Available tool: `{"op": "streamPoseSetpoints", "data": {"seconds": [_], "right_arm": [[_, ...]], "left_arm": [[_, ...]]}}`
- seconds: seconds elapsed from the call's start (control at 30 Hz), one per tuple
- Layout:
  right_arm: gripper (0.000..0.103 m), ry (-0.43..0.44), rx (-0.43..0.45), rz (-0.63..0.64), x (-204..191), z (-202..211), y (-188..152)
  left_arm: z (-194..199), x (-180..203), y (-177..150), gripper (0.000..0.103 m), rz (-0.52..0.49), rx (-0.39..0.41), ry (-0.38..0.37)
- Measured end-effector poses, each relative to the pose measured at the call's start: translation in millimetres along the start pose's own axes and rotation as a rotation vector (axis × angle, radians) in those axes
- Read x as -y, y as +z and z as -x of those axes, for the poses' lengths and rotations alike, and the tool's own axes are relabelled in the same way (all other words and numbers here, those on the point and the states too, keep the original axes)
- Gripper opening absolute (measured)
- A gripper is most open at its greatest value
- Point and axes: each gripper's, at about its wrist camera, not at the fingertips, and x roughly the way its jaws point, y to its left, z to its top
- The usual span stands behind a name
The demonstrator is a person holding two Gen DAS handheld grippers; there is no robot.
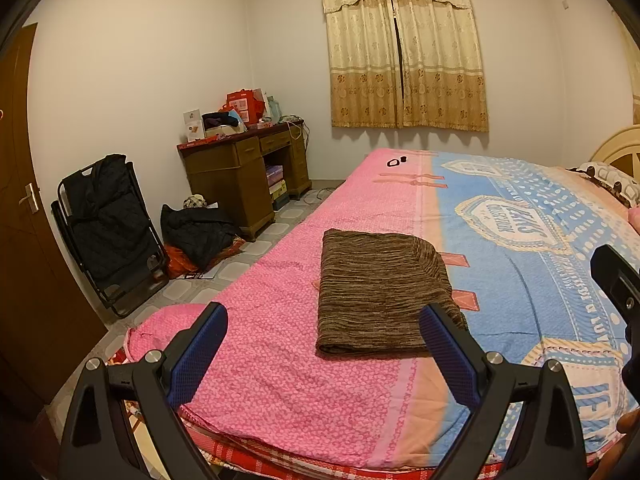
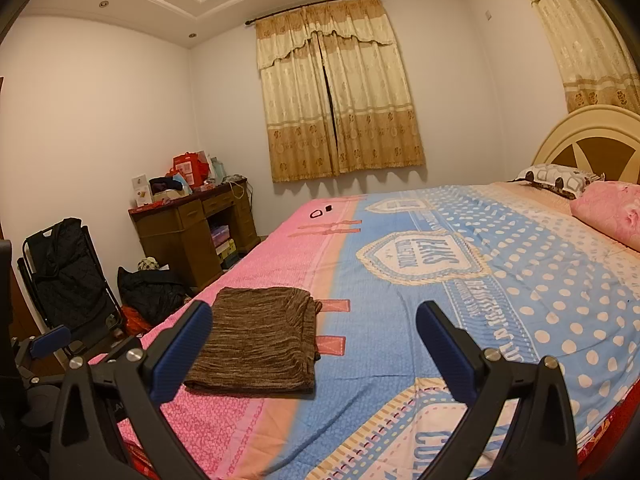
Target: Fold small clothes
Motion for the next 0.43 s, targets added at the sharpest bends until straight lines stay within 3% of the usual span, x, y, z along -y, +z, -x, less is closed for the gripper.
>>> {"op": "streamPoseSetpoints", "data": {"seconds": [0.27,0.43], "right_arm": [[0.103,0.001,-0.002,-0.001,-0.3,0.2,-0.3],[0.103,0.000,-0.006,-0.003,0.2,-0.3,-1.6]], "left_arm": [[1.6,1.9,-1.2,0.097,0.000,0.003,-0.073],[-2.1,3.0,-1.4,0.097,0.001,-0.008,-0.067]]}}
